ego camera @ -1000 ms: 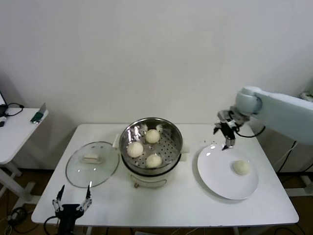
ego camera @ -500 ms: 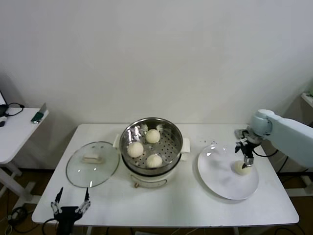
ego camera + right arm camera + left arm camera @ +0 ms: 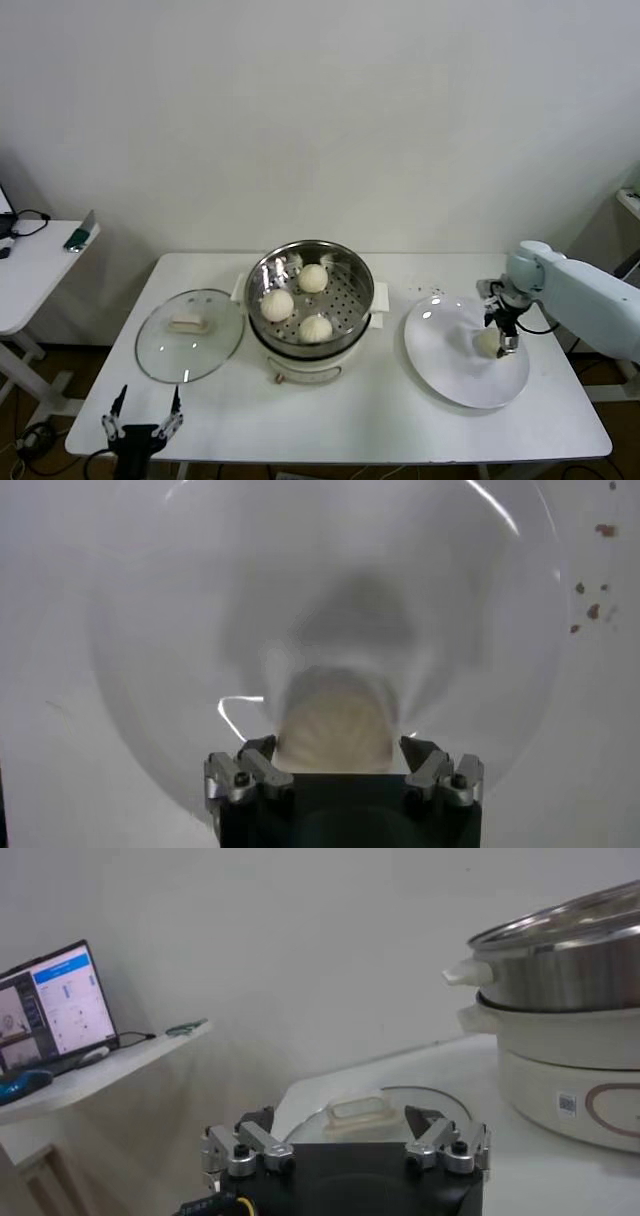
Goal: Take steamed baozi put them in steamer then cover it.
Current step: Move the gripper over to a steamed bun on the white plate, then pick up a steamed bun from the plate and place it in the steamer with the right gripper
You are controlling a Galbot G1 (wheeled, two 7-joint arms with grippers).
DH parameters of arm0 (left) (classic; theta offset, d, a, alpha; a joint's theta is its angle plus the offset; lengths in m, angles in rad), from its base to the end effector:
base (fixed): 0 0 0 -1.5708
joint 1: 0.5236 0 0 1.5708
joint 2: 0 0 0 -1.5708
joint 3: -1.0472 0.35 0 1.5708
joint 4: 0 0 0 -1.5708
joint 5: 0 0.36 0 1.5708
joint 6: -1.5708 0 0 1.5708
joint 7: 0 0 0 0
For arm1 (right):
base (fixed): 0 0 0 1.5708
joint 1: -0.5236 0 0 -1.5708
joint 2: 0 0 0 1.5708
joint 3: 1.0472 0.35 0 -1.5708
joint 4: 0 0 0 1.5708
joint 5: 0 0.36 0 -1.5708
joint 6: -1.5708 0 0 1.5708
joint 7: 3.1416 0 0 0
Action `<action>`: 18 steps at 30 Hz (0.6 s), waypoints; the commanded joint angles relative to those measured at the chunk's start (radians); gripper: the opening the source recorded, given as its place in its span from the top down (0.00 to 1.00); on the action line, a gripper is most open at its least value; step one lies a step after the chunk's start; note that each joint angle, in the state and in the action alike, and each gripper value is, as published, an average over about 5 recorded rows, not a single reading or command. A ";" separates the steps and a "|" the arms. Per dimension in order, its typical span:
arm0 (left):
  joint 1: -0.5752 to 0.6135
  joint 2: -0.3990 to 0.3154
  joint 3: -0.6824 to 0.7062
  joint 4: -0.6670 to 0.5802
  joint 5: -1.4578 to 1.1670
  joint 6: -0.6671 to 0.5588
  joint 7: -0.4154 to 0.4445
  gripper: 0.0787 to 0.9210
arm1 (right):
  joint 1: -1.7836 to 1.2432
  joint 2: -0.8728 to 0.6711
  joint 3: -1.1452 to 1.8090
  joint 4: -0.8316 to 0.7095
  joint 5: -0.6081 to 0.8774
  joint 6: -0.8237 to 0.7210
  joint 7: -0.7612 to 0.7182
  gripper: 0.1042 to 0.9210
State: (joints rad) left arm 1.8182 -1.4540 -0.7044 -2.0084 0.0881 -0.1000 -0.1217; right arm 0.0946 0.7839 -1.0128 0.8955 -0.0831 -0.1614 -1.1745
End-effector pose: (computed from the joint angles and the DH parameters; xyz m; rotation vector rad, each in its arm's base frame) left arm 0.0982 0.0812 -0.3593 0.2556 -2.8893 -0.4432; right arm 0.5541 -0.2090 -0.2428 1.1342 -1.1684 1.2256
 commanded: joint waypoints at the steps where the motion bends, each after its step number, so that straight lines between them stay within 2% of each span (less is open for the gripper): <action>1: 0.002 -0.002 0.000 0.000 0.002 -0.002 -0.001 0.12 | -0.031 0.018 0.031 -0.044 -0.029 0.008 -0.005 0.12; 4: 0.003 -0.002 0.000 -0.001 0.002 -0.002 -0.001 0.12 | -0.027 0.015 0.028 -0.042 -0.028 0.010 -0.010 0.14; 11: 0.008 -0.004 -0.002 -0.006 -0.002 -0.001 -0.002 0.12 | 0.010 0.011 -0.003 -0.035 0.001 0.008 -0.011 0.27; 18: 0.017 -0.002 -0.007 -0.012 -0.009 -0.006 -0.003 0.12 | 0.129 0.022 -0.081 -0.015 0.108 -0.021 0.000 0.32</action>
State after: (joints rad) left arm 1.8333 -1.4575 -0.7103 -2.0192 0.0826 -0.1051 -0.1242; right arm 0.1337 0.7973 -1.0391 0.8801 -0.0534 -0.1712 -1.1788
